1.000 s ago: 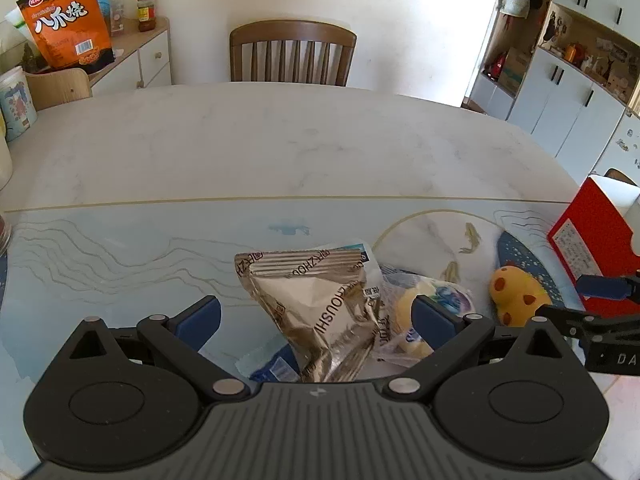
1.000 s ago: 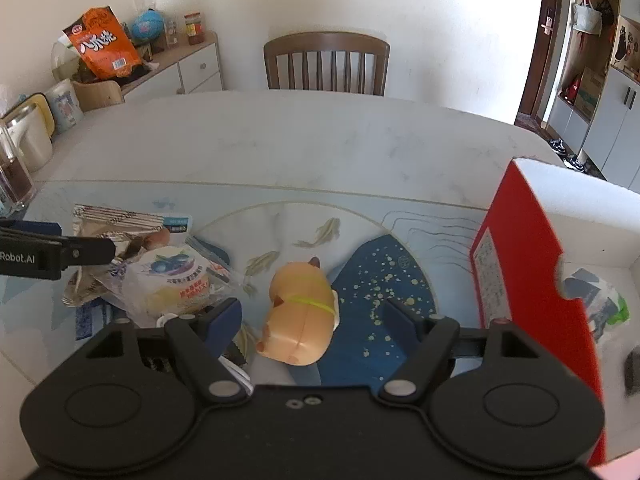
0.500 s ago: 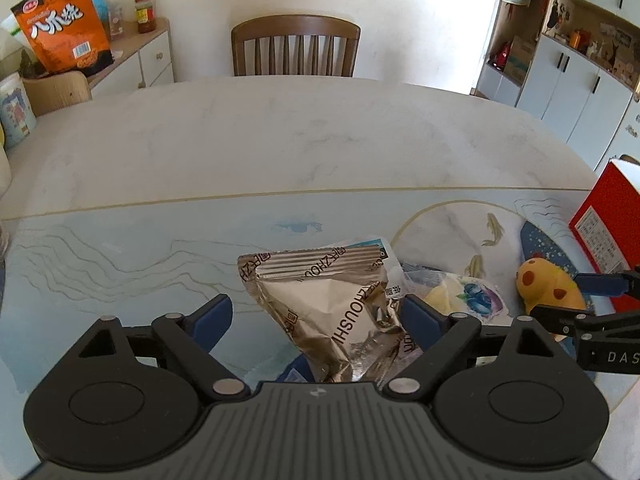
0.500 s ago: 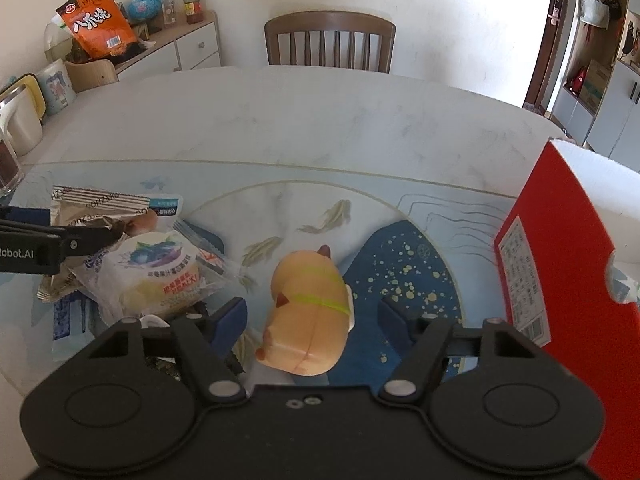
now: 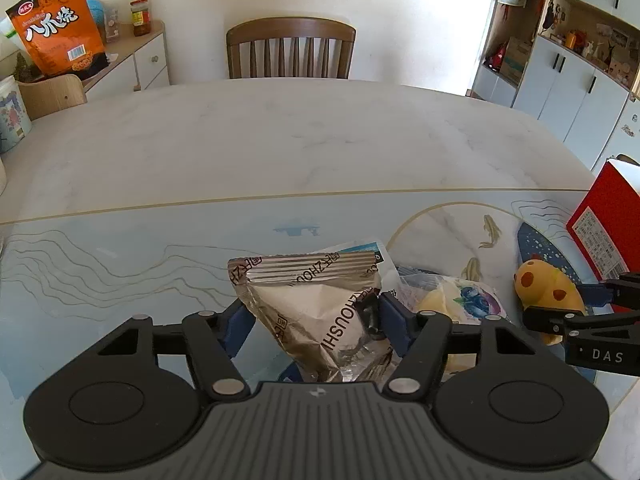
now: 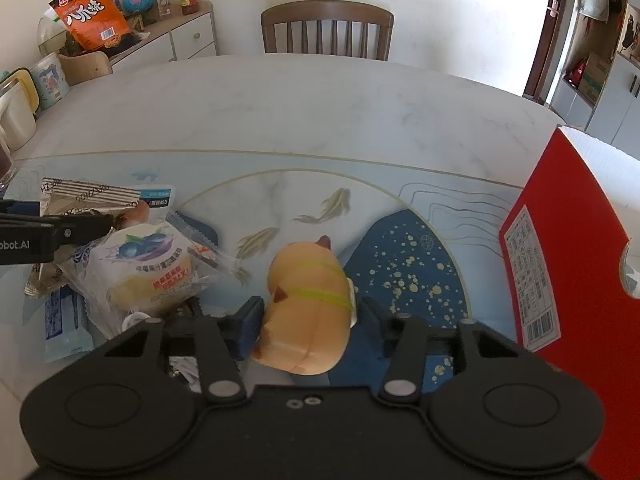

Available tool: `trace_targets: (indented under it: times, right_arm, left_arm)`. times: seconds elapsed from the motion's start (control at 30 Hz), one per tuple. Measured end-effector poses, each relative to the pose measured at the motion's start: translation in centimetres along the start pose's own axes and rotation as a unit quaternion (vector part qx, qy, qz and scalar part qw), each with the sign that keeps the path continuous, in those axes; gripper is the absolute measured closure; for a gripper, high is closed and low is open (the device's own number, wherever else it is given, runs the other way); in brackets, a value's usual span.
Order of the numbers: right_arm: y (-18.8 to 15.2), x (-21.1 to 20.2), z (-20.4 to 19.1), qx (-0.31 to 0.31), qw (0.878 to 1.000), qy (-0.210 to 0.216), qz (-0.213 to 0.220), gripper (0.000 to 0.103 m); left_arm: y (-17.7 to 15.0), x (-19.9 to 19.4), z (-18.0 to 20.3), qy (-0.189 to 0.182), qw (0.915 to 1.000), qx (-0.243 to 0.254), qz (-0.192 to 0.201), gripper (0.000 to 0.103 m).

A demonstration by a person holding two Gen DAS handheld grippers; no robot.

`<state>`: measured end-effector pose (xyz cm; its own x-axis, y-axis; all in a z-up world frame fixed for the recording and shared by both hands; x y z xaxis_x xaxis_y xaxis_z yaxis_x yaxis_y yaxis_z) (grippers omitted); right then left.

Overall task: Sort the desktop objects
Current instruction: 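Grasp silver snack bag with left tool while right grasps yellow pig toy, then lift and carry silver bag and yellow pig toy toward the shoebox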

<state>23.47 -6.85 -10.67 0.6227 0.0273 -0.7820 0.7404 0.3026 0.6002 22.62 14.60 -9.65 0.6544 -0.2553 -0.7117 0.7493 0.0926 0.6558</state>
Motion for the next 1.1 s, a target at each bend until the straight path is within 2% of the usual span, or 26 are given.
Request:
trace_targets:
  times: [0.4,0.87,1.1]
  right_arm:
    - [0.3,-1.3,0.0,-0.002,1.000,-0.011,0.019,0.058]
    - [0.7,-4.3,0.5,0.011,0.999,-0.009,0.046,0.058]
    - [0.4,-5.8,1.1,0.019,0.998,-0.008,0.052,0.058]
  left_arm:
    - [0.4,-0.9,-0.6,-0.012,0.9995,-0.028,0.012,0.047]
    - [1.4,-4.1,0.1,-0.030,0.9980,-0.043,0.036,0.048]
    - [1.4,-5.6,0.8,-0.035,0.9980,-0.034,0.041,0.048]
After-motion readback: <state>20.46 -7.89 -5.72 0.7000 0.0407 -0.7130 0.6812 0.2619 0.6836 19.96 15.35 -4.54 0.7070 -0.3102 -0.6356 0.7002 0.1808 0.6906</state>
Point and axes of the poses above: each gripper's, at about its wrist camera, not at the fingertips, and x roughly the way its jaws point, z to its right, y to its top, the point moved 1 cm from there along x, roughly the way its jaws point, and after that the axes turned 14 degrees about -y, right-handed, at the moved point
